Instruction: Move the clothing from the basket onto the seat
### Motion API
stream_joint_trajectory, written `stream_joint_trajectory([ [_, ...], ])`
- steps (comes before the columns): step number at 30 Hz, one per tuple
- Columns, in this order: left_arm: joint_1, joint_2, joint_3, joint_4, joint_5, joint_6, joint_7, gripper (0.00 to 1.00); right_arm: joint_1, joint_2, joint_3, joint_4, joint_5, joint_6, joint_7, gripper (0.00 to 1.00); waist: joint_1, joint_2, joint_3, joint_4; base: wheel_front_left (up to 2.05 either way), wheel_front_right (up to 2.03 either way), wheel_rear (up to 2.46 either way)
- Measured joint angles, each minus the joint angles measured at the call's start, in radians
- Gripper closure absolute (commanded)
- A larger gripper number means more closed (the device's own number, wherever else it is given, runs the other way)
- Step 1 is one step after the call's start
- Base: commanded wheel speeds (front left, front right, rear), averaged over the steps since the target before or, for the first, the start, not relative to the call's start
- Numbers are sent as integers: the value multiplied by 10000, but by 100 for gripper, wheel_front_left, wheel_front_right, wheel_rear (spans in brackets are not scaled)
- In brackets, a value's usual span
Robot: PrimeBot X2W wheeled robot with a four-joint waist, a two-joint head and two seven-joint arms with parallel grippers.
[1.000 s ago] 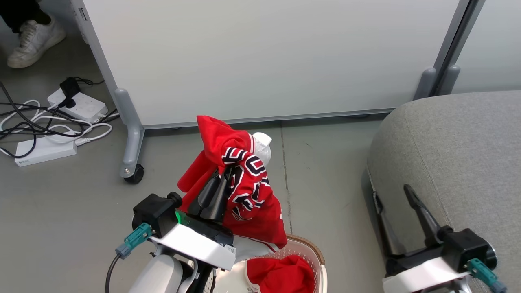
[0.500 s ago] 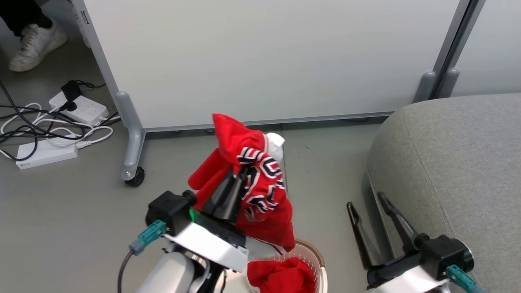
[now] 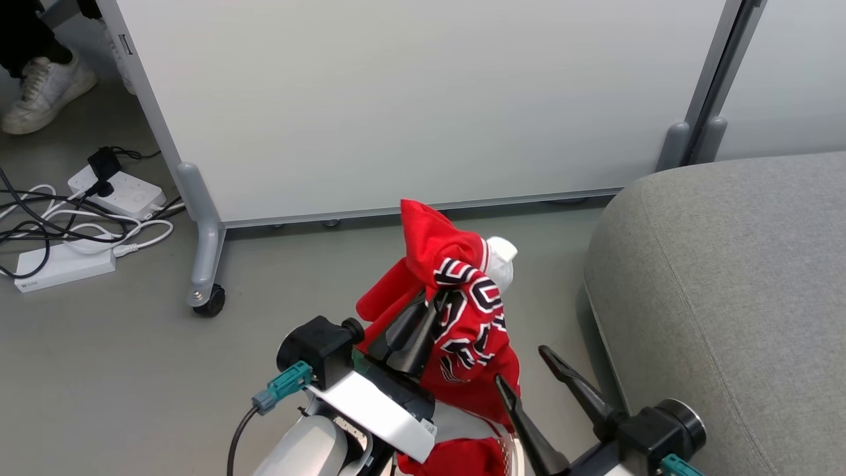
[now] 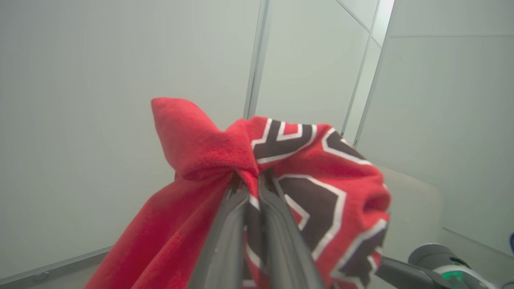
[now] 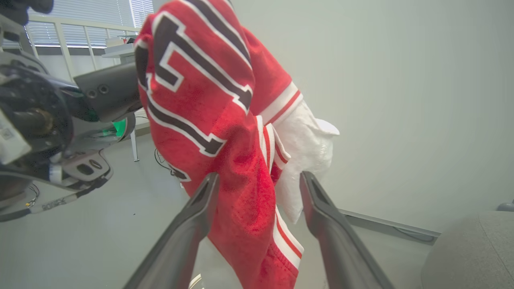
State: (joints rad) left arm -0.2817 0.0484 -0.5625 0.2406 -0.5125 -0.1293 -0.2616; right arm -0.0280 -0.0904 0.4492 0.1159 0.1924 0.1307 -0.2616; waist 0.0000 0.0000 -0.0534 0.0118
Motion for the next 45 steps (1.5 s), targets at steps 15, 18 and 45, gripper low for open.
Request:
stream_joint_trajectory([
  [15,-378,6,-1461,633,-437,-2,0,100,-758,-4,491,671,-1001,0,0,0,0,0,85,187,0,0,0],
  [18,-486,-2,-1707,685,-510,-2,0,100,-889,40,424,940,-1425,0,0,0,0,0,97,235,0,0,0],
  [45,-547,2,-2274,867,-667,-4,-27,100,-1194,372,-2,1363,-1760,0,2,100,0,0,141,431,0,0,0],
])
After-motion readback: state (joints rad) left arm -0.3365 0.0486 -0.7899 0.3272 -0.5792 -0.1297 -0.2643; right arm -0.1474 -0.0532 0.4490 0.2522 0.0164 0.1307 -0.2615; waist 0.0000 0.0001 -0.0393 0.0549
